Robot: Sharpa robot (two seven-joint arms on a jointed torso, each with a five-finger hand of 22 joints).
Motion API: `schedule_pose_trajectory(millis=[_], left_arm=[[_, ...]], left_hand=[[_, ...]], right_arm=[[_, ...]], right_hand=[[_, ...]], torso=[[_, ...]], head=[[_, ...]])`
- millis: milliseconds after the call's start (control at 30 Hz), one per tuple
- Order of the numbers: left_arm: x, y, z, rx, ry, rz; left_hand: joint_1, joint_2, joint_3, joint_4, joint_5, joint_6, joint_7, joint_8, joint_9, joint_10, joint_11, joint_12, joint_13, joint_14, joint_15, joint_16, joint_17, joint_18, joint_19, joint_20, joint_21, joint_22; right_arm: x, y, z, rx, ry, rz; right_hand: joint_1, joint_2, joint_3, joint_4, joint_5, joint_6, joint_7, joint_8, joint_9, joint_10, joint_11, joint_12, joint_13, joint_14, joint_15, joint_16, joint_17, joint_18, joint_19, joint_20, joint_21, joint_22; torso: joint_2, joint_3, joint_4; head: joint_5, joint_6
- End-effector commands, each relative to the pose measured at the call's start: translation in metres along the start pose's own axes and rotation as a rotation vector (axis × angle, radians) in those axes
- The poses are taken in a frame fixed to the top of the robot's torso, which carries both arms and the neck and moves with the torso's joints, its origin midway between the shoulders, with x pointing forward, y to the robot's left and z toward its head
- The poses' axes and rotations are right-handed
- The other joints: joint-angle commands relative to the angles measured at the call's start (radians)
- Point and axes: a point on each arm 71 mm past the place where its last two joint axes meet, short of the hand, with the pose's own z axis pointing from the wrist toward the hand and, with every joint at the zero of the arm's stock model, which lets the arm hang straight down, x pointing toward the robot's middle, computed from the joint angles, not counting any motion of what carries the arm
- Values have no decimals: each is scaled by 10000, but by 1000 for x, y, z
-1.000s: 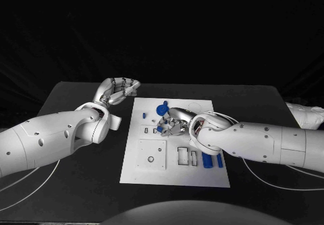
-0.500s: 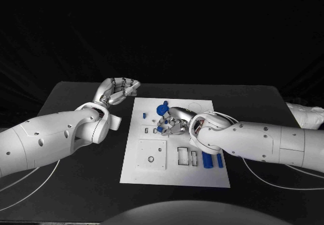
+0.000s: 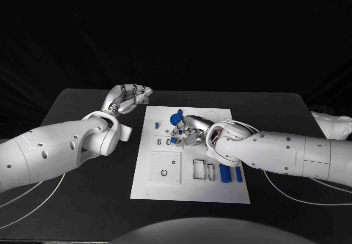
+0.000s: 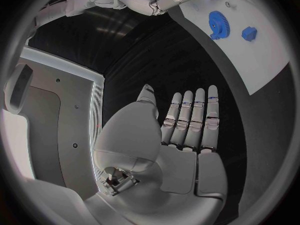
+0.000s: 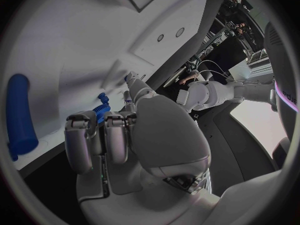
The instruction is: Assemble the parts on the task board
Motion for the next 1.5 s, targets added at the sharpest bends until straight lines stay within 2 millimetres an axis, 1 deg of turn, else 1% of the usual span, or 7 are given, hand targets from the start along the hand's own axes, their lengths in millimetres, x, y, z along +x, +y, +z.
schedule_pose_trajectory(millis=[33,467,800,900,1067,1233,1500], left_arm=[[2,-2,1,122,148,-52],[2,-2,-2,236,702,642],[4,-21,7,-46,1957,2005],[4,-35,16,-116,2330,2498],[5,-56,31,-886,3109,3147],[13,-62,33,-2344,4097,3580],[29,-59,24,-4304,5400,4171]], left_hand=[[96,14,-66,13,35,-67,118,56,15,67,-21,-66,-1,-57,-24,-67,18,117,43,35,-43,-16],[380,60,-244,9,51,-416,127,-70,-70,440,-78,64,37,402,-131,113,189,135,402,-57,130,26],[287,233,-833,15,56,-562,-573,-278,-314,4795,-1078,2282,1393,3926,-1350,2218,1906,123,2938,-1197,2215,1103],[103,224,-1074,9,97,-337,-713,-310,-359,6184,-1236,5851,5912,5125,-1622,4714,4793,27,3430,-1536,3621,2205],[-407,44,-1169,14,113,223,-720,-415,-366,7822,-1229,11186,14786,8068,-1715,10044,13519,-1165,6029,-1756,11138,11341],[-1190,-929,-175,39,135,678,-675,-261,-190,7879,-1112,11299,15059,8383,-1620,10367,14344,-1708,7651,-1668,13137,14513],[-2521,-1923,455,73,263,1047,-719,43,153,7879,-1122,11299,15059,8383,-1551,10367,14344,-1716,7678,-1547,13153,14545]], right_arm=[[0,2,0,-284,21,0],[-29,-5,-16,-190,-1226,1929],[-76,-15,-53,392,-1402,4171],[-87,-17,-64,557,-1525,4436],[-101,-23,-81,834,-1773,4653],[-105,-30,-91,1262,-1789,5155],[-107,-41,-100,1724,-1769,5542]], right_hand=[[49,22,36,-32,32,-138,11,-77,-27,1064,-91,-38,2591,1060,-62,41,2628,-142,1047,-71,45,2632],[-644,-374,-474,326,-194,-1613,479,-73,-52,1064,246,-38,2591,1060,262,41,2628,-142,1047,154,45,2632],[-1062,-145,-710,771,-195,-1665,796,3,12,1064,531,-38,2591,1060,585,41,2628,-142,1047,442,45,2632],[-1170,-37,-771,894,-182,-1651,860,18,23,1064,604,-38,2591,1060,654,41,2628,-142,1047,513,45,2632],[-1330,161,-864,1109,-145,-1622,925,45,40,1064,688,-38,2591,1060,739,41,2628,-142,1047,615,45,2632],[-1442,320,-943,1288,-65,-1550,967,98,62,1064,765,-38,2591,1060,805,41,2628,-142,1047,690,45,2632],[-1475,411,-993,1377,1,-1474,994,161,84,1064,827,-38,2591,1060,859,41,2628,-142,1047,746,45,2632]], torso=[[-2,2,-2],[-53,49,-11],[-167,121,-97],[-210,143,-122],[-252,192,-188],[-282,271,-278],[-274,299,-338]], head=[[5,13],[194,-1],[363,-154],[450,-221],[632,-288],[777,-333],[880,-379]])
